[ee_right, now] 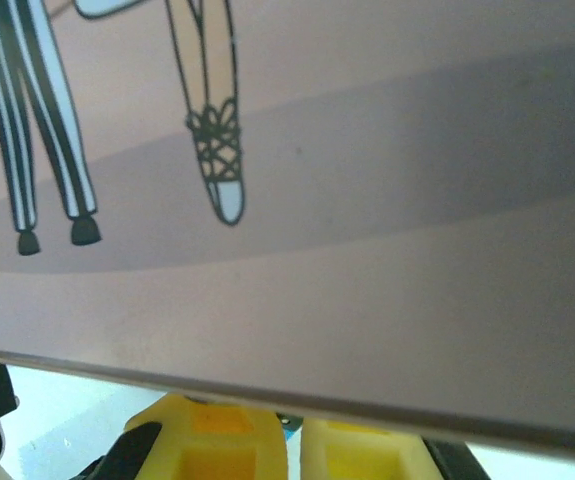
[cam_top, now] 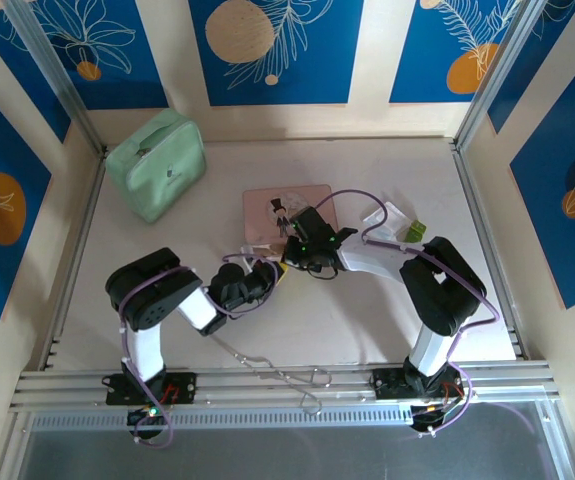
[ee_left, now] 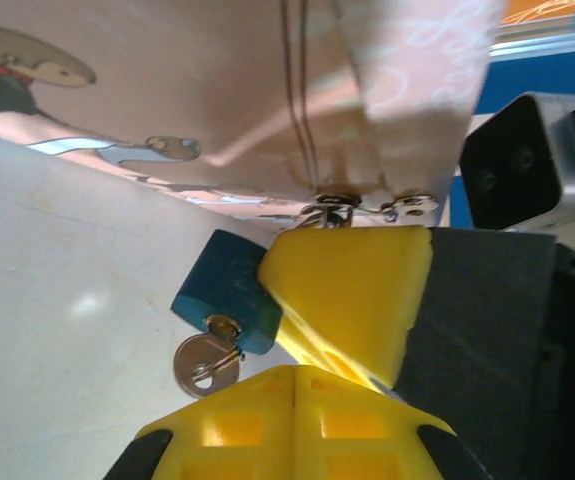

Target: Unlock the padlock with the key

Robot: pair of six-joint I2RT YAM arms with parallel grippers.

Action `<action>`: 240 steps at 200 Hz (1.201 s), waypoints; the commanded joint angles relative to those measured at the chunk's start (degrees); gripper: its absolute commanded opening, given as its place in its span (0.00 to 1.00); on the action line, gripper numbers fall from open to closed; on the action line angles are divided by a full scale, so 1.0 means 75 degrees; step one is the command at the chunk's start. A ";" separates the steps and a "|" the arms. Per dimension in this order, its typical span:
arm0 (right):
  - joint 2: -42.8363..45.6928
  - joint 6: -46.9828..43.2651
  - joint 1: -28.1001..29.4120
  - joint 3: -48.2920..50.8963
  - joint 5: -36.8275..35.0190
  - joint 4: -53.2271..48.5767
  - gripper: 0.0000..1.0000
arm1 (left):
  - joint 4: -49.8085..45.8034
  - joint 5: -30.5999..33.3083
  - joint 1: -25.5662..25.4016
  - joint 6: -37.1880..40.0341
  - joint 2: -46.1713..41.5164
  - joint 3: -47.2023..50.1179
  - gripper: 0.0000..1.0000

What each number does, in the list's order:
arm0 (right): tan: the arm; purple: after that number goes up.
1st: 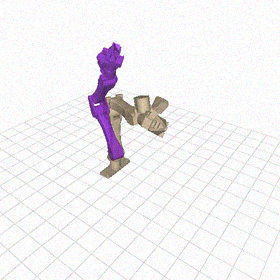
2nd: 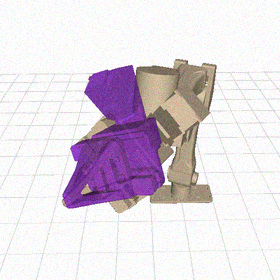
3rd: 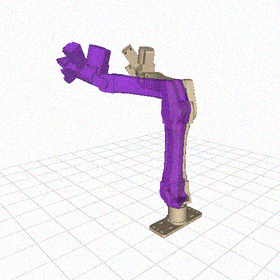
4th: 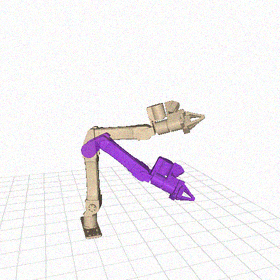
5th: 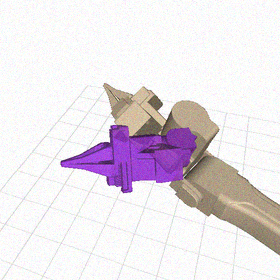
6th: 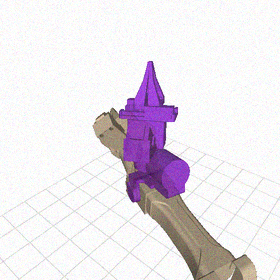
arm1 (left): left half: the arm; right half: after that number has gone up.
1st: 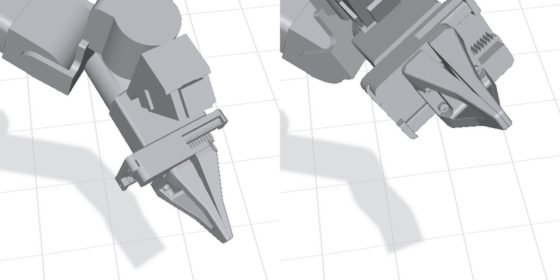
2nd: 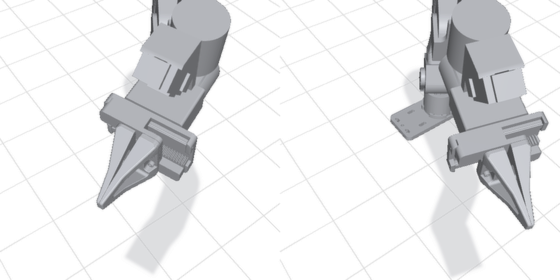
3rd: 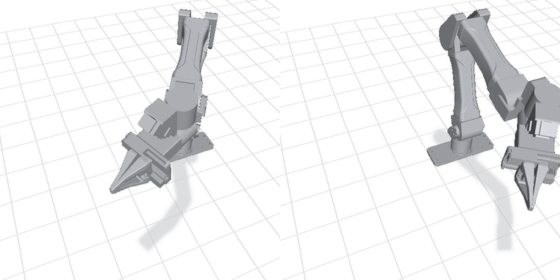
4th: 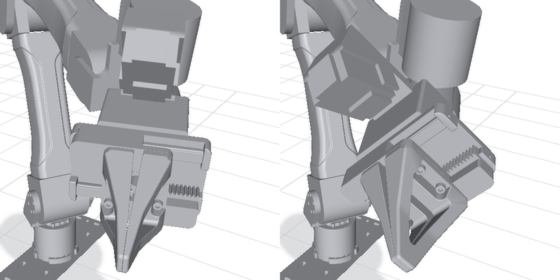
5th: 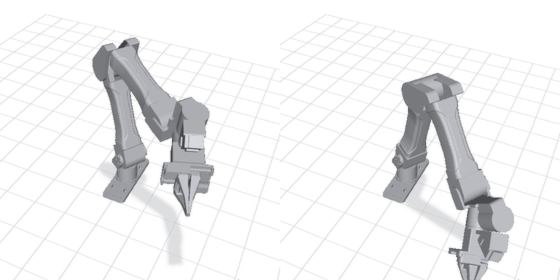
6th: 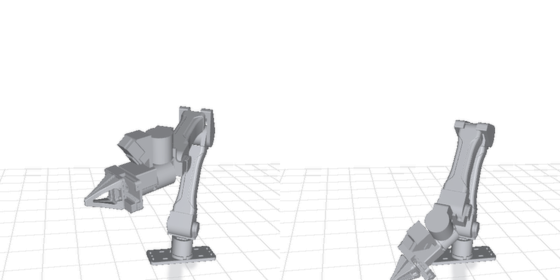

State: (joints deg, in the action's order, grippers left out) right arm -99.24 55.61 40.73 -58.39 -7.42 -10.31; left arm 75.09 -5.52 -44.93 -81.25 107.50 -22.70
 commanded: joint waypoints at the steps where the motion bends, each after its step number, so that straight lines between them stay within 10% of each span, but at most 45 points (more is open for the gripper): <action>1: -0.0005 0.0085 -0.0053 0.0145 0.0435 -0.0208 0.00 | -0.0751 0.0064 -0.0118 0.0593 -0.0366 -0.0097 0.00; 87: 0.0089 0.0128 -0.0134 0.0238 0.0562 -0.0283 0.00 | -0.8059 0.1960 -0.1134 0.3878 -0.2668 -0.2058 0.00; 142: 0.0116 0.0042 -0.0273 0.0272 0.0661 -0.0278 0.00 | -0.7594 0.1729 -0.1146 0.3448 -0.2801 -0.1749 0.77; 240: 0.0434 -0.0431 -0.0170 -0.0078 -0.0459 -0.1880 0.00 | -1.0891 0.2483 -0.1136 0.4247 -0.5497 -0.1915 0.78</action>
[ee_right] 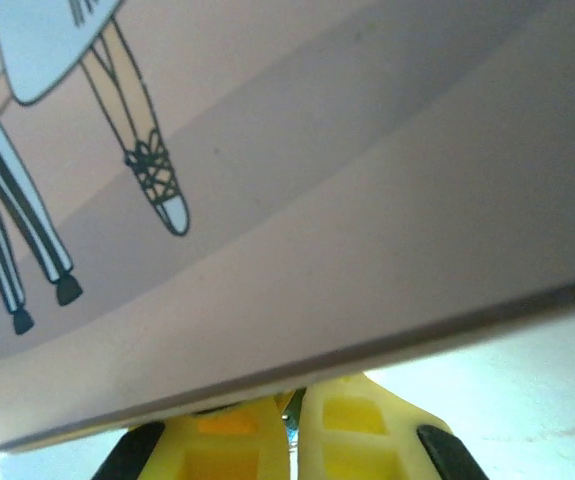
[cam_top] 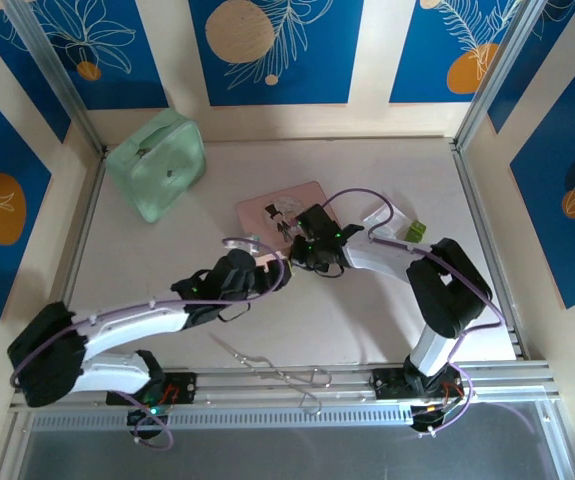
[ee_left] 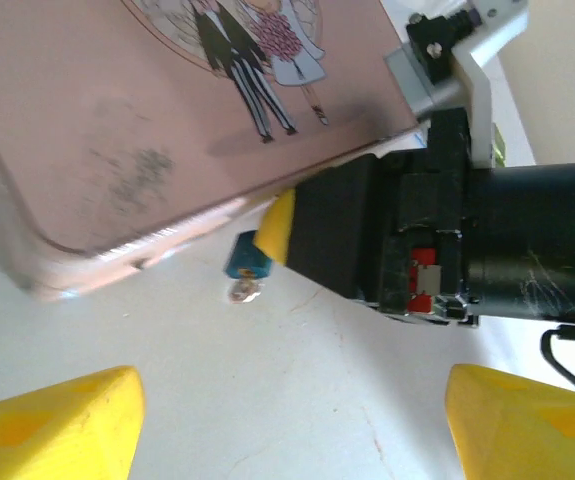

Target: Unlock the padlock with the key

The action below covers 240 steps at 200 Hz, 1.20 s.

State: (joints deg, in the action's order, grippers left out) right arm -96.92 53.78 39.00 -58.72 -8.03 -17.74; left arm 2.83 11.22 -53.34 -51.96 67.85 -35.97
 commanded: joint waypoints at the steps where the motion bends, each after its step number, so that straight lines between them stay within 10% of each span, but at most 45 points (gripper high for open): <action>1: 0.0126 -0.0186 0.0061 -0.0034 -0.0386 -0.0897 0.00 | -0.1256 0.0250 -0.0013 0.0343 -0.0217 -0.0148 0.77; 240: -0.0243 -0.1412 0.0776 -0.1065 -0.2165 -0.2287 0.02 | -0.0119 -0.0779 0.0479 -0.0264 0.1009 -0.0151 0.54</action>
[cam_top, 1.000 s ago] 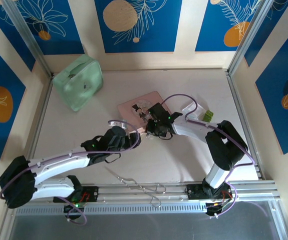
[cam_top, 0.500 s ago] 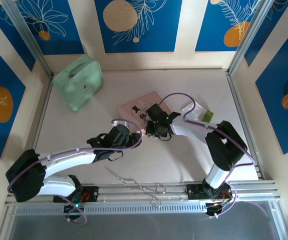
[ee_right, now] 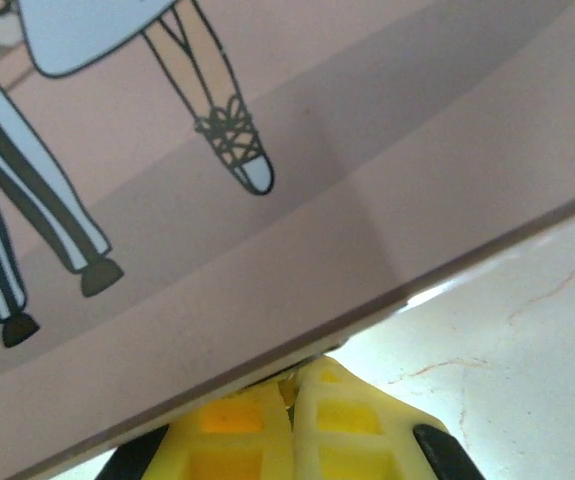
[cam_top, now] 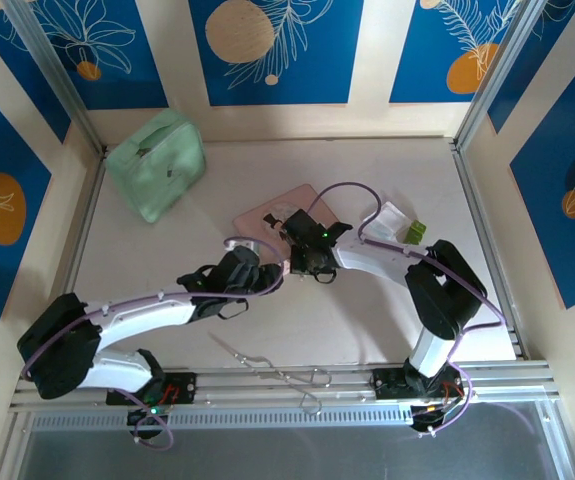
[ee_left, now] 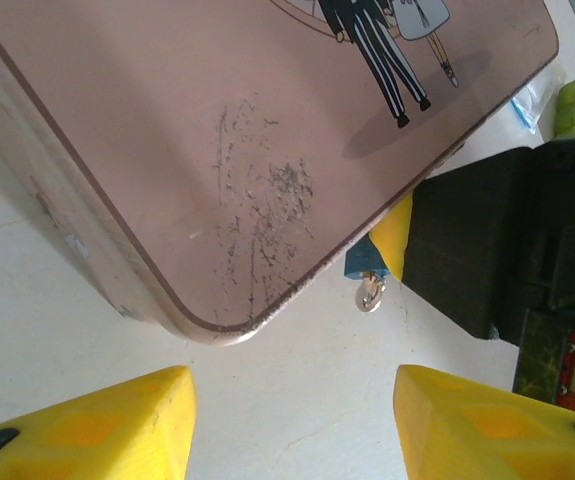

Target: Unlock the padlock with the key

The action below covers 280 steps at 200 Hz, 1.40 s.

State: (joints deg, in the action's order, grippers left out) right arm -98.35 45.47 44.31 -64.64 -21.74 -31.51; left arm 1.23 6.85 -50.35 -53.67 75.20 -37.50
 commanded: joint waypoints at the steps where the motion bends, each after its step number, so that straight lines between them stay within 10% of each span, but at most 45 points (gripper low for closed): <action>1: -0.0051 -0.0313 0.0068 -0.0276 -0.0343 -0.0451 0.02 | 0.0094 -0.0197 0.0086 -0.0044 0.0029 0.0048 0.54; 47: -0.0112 -0.0391 0.0068 -0.0428 -0.0354 -0.0516 0.02 | 0.0285 -0.0382 0.0092 -0.0189 0.0160 0.0172 0.51; 104: 0.0023 -0.0505 0.0119 -0.0415 -0.0473 -0.0541 0.26 | 0.0516 -0.0618 0.0098 -0.0319 0.0415 0.0118 0.50; 280: 0.2275 -0.0475 -0.0683 0.1738 0.0012 0.0708 0.17 | -0.0258 -0.0779 0.0503 -0.0099 0.0966 -0.0372 0.43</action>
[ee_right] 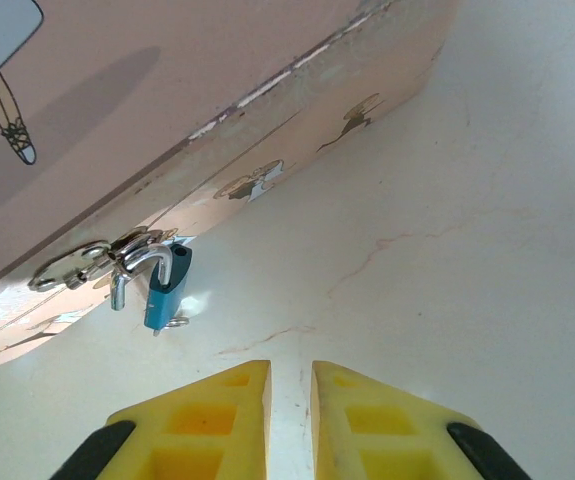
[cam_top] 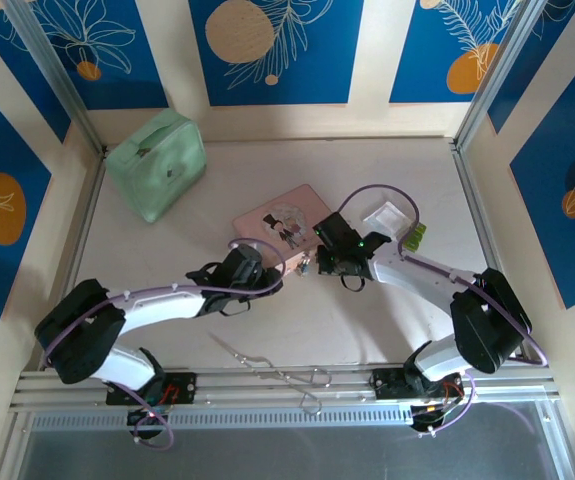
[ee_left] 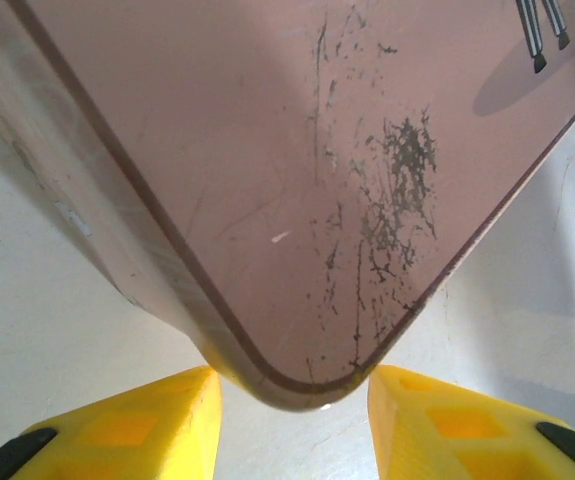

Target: Unlock the padlock with the key

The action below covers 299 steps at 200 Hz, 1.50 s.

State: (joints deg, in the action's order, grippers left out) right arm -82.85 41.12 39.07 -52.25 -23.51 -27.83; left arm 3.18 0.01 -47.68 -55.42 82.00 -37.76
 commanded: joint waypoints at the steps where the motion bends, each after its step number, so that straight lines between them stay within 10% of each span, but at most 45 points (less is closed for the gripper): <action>1: 0.0214 0.0106 0.0017 0.0087 0.0244 0.0219 0.17 | -0.0547 0.0142 0.0153 0.0135 0.0059 -0.0347 0.43; 190: 0.0390 -0.0444 0.1413 0.0279 -0.0910 0.1808 0.28 | -0.0910 -0.0746 0.2346 0.1039 -0.0124 -0.1047 0.57; 242: 0.0458 -0.1006 0.0158 -0.0364 0.1640 0.1542 0.29 | -0.2313 -0.0510 0.2520 0.1698 -0.1169 -0.1896 0.76; 299: -0.0344 -0.1370 -0.1049 -0.1564 0.2009 0.0642 0.44 | -0.2463 -0.1068 0.3111 0.2064 0.0054 -0.2491 0.76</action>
State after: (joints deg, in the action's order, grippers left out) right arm -81.87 32.10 37.34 -59.81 -14.15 -19.18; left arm -11.64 -6.07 -25.23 -42.68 79.09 -54.98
